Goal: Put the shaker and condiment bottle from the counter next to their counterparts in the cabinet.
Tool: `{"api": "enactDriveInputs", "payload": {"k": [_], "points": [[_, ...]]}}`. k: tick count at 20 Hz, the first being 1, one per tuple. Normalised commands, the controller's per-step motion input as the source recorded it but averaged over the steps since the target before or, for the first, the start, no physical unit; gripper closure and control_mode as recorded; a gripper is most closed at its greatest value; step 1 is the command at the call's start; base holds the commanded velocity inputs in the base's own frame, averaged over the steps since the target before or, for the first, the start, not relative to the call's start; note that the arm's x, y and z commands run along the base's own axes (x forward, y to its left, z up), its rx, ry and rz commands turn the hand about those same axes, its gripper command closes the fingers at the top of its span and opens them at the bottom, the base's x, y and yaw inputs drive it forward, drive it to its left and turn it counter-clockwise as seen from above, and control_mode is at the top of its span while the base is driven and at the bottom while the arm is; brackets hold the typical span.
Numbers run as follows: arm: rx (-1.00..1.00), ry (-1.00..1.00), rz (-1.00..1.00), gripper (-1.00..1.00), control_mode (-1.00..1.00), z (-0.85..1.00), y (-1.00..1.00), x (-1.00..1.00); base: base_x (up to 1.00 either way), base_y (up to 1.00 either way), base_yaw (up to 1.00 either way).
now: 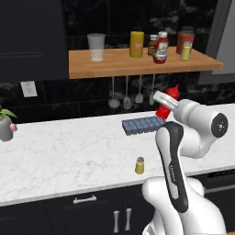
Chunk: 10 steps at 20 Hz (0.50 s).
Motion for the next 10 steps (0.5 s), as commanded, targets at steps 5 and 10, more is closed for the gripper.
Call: {"api": "enactDriveInputs", "payload": {"k": [5,10], "points": [[0.17,0.12,-0.18,1.00,-1.00,0.68,0.00,-1.00,0.00,0.00,0.00],[0.07,0.08,-0.13,1.00,-1.00,0.52,0.04,-1.00,0.00,0.00,0.00]]}}
